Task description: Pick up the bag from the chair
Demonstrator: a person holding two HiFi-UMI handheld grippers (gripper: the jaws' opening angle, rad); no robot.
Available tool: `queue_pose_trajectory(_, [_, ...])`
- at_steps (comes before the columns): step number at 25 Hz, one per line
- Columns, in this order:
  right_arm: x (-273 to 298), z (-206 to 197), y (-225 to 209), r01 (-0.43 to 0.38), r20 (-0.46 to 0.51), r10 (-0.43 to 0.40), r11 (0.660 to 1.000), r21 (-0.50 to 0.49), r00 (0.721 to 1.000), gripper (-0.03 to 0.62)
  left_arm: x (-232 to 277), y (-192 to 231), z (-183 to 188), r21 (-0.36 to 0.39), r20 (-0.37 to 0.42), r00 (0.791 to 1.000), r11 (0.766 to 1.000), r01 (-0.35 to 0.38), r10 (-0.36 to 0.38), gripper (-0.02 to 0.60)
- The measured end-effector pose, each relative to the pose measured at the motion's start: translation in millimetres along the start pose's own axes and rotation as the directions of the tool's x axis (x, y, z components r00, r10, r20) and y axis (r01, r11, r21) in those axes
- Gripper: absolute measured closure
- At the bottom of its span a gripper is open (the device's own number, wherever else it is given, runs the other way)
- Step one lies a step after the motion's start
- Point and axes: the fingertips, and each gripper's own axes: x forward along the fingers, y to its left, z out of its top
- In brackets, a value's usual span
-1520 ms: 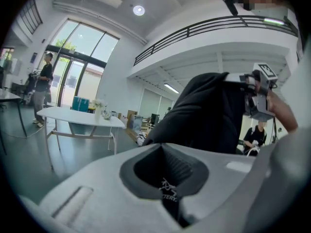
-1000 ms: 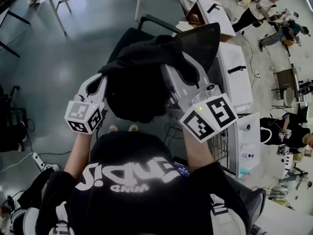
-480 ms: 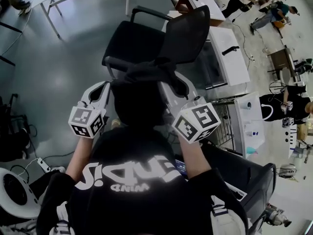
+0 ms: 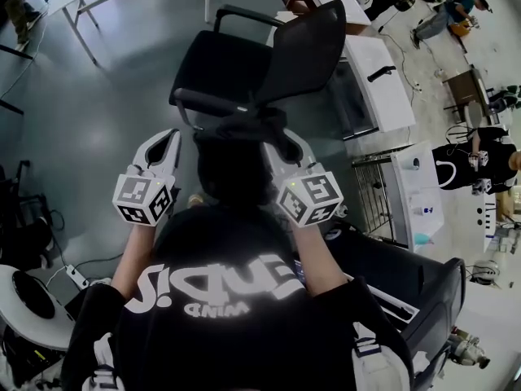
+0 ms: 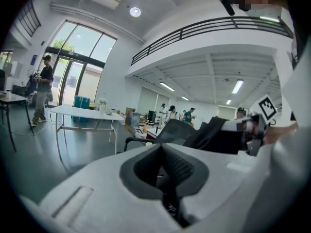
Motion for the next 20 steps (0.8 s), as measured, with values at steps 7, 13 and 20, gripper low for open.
queue_pose_trajectory(7, [14.1,-35.2,-11.1,0.03,-0.04,-0.029,0.999,0.039,0.999,0.537,-3.8,5.8,2.3,-0.008,0.019,1.0,1.0,-0.017,0.017,0.58])
queue_pose_trajectory(13, [26.3,-45.0,-16.2,0.04,-0.065,-0.037,0.998,0.047,0.997,0.537,-5.4,10.4,7.0,-0.009,0.021,0.999,1.0,-0.029,0.029,0.58])
queue_pose_trajectory(20, [36.3,-53.5,-16.9,0.045,-0.097,-0.04,0.998,0.045,0.995,0.537,-6.8,15.6,6.7,-0.009,0.018,0.999,0.999,-0.044,0.044,0.58])
